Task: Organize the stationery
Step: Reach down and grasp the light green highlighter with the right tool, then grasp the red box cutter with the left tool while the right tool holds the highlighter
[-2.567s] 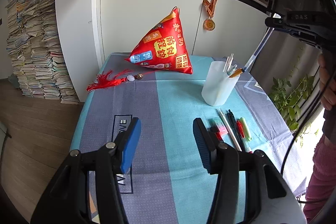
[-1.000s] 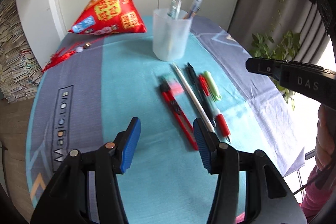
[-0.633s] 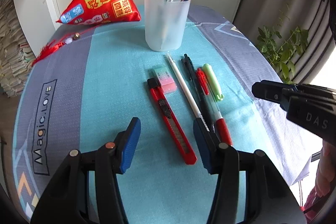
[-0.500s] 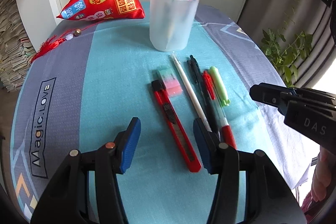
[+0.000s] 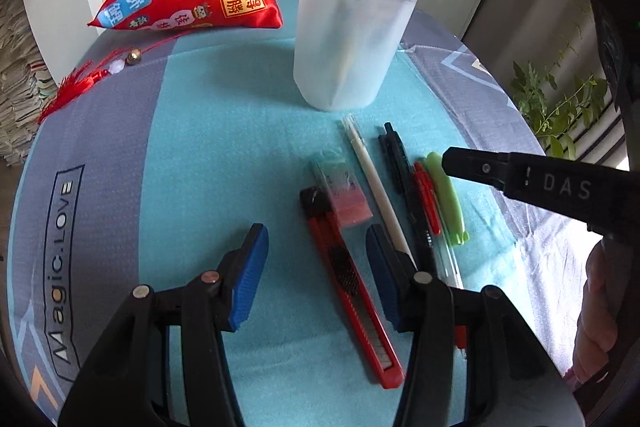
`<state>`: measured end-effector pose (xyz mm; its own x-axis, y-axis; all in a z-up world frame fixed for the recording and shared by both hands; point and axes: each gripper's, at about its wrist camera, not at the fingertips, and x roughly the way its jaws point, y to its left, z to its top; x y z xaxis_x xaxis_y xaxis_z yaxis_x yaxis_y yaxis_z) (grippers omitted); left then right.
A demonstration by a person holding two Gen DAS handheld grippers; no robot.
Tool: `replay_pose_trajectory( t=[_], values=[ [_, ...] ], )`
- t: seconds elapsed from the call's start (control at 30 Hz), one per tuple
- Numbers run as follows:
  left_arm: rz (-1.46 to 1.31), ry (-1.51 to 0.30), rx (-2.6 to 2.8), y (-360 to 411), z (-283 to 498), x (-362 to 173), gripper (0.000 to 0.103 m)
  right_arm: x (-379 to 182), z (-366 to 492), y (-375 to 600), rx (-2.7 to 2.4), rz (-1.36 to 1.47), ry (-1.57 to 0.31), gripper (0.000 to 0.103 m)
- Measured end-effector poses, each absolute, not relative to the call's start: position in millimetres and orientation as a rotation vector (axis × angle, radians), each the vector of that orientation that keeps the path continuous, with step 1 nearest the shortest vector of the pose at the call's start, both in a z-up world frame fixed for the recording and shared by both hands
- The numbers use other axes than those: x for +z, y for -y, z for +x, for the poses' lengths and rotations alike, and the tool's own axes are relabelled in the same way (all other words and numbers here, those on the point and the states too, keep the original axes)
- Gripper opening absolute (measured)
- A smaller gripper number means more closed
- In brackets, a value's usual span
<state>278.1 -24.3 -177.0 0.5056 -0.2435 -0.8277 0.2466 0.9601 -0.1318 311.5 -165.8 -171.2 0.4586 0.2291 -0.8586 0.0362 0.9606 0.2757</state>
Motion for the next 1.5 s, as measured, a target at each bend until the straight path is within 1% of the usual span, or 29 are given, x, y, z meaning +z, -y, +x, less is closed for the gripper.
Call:
replay_pose_trajectory(
  t=[0.03,0.13,0.17,0.23,0.43,0.53,0.87,1.03,1.5],
  values=[
    [0.003,-1.001,-0.305,24.3,279.0,-177.3,0.038,-171.4,313.5,164.2,0.119,0.267,-1.092,0.01],
    [0.026,-0.987,-0.313,26.1,279.6,-178.0,0.025,-174.0,316.9,157.6,0.118,0.243,-1.105,0.01],
    [0.03,-0.983,-0.32,26.4,279.5,-178.0,0.024,-175.1,317.8,155.4,0.114,0.238,-1.113,0.01],
    [0.037,-0.98,-0.333,28.5,278.4,-178.1,0.019,-177.2,320.5,155.4,0.105,0.241,-1.119,0.01],
    [0.029,-0.985,-0.362,29.7,272.9,-174.5,0.013,-177.9,320.0,146.2,0.117,0.223,-1.136,0.011],
    [0.03,-0.967,-0.379,26.1,263.3,-167.8,0.012,-176.8,317.2,144.9,0.136,0.233,-1.141,0.012],
    [-0.035,-0.91,-0.387,-0.6,231.1,-144.6,0.011,-148.4,278.1,165.1,0.148,0.266,-1.066,0.012],
    [-0.032,-0.861,-0.386,-1.4,217.8,-127.8,0.011,-130.5,256.5,165.0,0.149,0.249,-1.019,0.012],
    [-0.012,-0.781,-0.364,-3.5,186.5,-99.1,0.011,-103.1,216.5,161.4,0.171,0.242,-0.931,0.012]
  ],
)
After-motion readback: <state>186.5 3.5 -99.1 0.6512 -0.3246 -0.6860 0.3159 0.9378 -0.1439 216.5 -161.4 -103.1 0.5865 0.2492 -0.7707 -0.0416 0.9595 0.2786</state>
